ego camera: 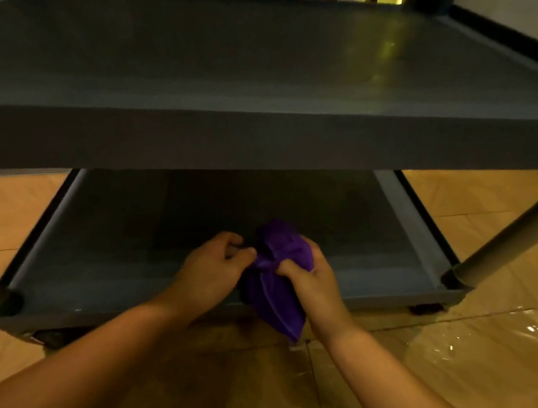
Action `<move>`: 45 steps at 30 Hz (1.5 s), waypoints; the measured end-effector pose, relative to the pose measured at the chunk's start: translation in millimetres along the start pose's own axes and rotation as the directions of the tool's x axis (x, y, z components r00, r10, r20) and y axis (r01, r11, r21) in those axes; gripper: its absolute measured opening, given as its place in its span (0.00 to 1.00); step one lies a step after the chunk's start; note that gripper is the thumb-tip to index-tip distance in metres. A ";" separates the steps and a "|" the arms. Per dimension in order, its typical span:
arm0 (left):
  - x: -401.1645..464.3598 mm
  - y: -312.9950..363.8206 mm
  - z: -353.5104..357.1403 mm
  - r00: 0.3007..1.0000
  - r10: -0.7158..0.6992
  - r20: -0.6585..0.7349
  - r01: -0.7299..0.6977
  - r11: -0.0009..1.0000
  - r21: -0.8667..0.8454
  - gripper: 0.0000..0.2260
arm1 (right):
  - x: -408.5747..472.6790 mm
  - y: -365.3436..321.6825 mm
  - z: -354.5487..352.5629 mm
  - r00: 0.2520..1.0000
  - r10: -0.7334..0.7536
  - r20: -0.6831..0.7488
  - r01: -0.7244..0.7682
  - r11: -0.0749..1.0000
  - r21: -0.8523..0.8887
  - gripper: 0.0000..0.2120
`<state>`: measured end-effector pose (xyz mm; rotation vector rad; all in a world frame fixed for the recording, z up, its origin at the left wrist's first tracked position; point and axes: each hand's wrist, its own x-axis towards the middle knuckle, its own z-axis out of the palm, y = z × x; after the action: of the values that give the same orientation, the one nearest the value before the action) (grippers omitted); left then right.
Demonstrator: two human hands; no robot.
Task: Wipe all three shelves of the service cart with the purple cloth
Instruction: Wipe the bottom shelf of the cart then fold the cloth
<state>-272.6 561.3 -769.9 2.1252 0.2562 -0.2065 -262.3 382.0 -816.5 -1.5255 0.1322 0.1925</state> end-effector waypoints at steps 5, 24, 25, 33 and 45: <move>6.7 -58.6 -5.6 0.979 0.181 -0.099 -0.101 0.839 0.535 0.26 | 36.9 -14.3 -30.9 0.974 -0.038 -0.223 0.019 0.996 -0.087 0.25; 17.2 -167.3 -66.3 0.994 -0.023 -0.103 0.094 0.647 0.757 0.34 | 132.9 13.9 -151.9 0.933 -0.149 -0.327 -0.260 0.349 -0.900 0.36; 16.7 -166.2 -66.1 0.994 -0.008 -0.111 0.091 0.642 0.761 0.33 | 135.0 14.8 -139.3 0.933 -0.165 -0.320 -0.244 0.363 -0.899 0.32; 12.3 -151.9 -64.0 0.994 0.004 -0.107 0.076 0.676 0.733 0.39 | 108.5 27.0 20.8 0.971 -0.239 -0.020 0.139 0.626 -0.767 0.16; -40.4 -209.5 -176.9 0.997 0.072 0.024 -0.059 0.525 0.849 0.46 | 98.4 -5.9 -16.3 0.924 -0.363 -0.119 0.105 0.540 -0.835 0.18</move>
<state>-358.1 816.7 -835.1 3.1340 0.0666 -0.3176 -164.3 369.7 -831.6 -2.5061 0.0508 -0.2394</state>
